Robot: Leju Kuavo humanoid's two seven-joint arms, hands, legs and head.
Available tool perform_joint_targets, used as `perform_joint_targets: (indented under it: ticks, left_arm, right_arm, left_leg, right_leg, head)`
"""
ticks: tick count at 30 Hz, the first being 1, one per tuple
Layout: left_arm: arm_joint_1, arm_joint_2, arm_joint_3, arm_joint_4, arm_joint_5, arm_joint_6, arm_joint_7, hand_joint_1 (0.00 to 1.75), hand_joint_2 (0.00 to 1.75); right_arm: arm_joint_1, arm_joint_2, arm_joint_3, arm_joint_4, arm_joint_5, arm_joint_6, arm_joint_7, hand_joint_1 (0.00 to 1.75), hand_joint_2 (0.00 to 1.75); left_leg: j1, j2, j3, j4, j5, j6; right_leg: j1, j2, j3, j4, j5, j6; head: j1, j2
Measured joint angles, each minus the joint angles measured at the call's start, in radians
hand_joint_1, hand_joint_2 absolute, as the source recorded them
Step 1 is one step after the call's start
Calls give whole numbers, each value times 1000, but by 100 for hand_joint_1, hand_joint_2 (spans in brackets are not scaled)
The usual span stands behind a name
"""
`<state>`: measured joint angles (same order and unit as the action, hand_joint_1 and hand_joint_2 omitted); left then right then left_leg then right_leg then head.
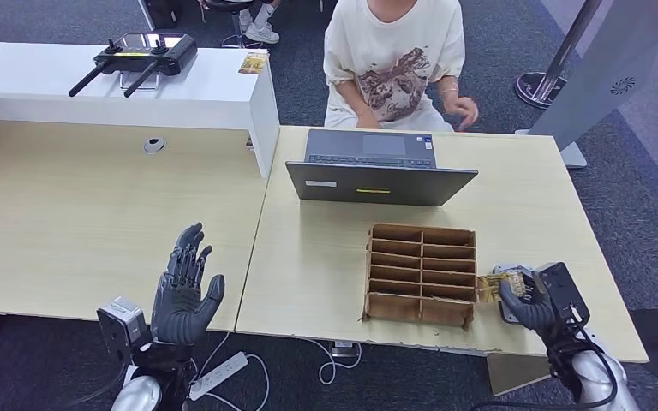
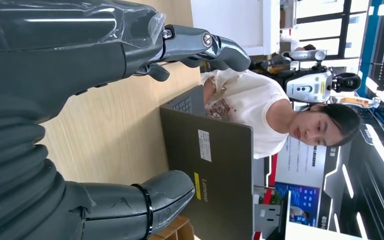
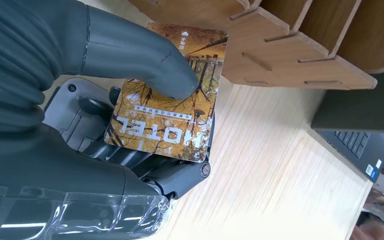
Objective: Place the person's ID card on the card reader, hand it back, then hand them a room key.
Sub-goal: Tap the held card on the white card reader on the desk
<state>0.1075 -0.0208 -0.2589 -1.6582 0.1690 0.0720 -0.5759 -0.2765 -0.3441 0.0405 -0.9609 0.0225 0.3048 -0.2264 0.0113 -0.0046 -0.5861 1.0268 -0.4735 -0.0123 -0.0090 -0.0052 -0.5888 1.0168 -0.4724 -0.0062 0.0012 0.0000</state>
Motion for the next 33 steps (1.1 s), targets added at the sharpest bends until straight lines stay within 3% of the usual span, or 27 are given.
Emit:
perform_joint_targets:
  ticks: [12, 20, 33]
  left_arm:
    - [78, -3, 23, 32, 16, 67, -67, 0, 175]
    - [87, -12, 25, 66, -10, 125, -101, 0, 175]
    - [84, -30, 20, 170, -10, 138, -107, 0, 175]
  right_arm:
    - [3, -16, -45, -13, -36, 2, -18, 175, 175]
    - [3, -52, -71, -28, -62, 14, -7, 175, 175]
    - [4, -73, -83, -27, -61, -21, -18, 175, 175]
  left_leg:
    - [0, 0, -1, 0, 0, 0]
    - [0, 0, -1, 0, -1, 1]
    - [0, 0, -1, 0, -1, 1]
  right_leg:
    - [0, 0, -1, 0, 0, 0]
    - [0, 0, -1, 0, 0, 0]
    - [0, 0, -1, 0, 0, 0]
  head:
    - [0, 0]
    - [0, 0]
    - [0, 0]
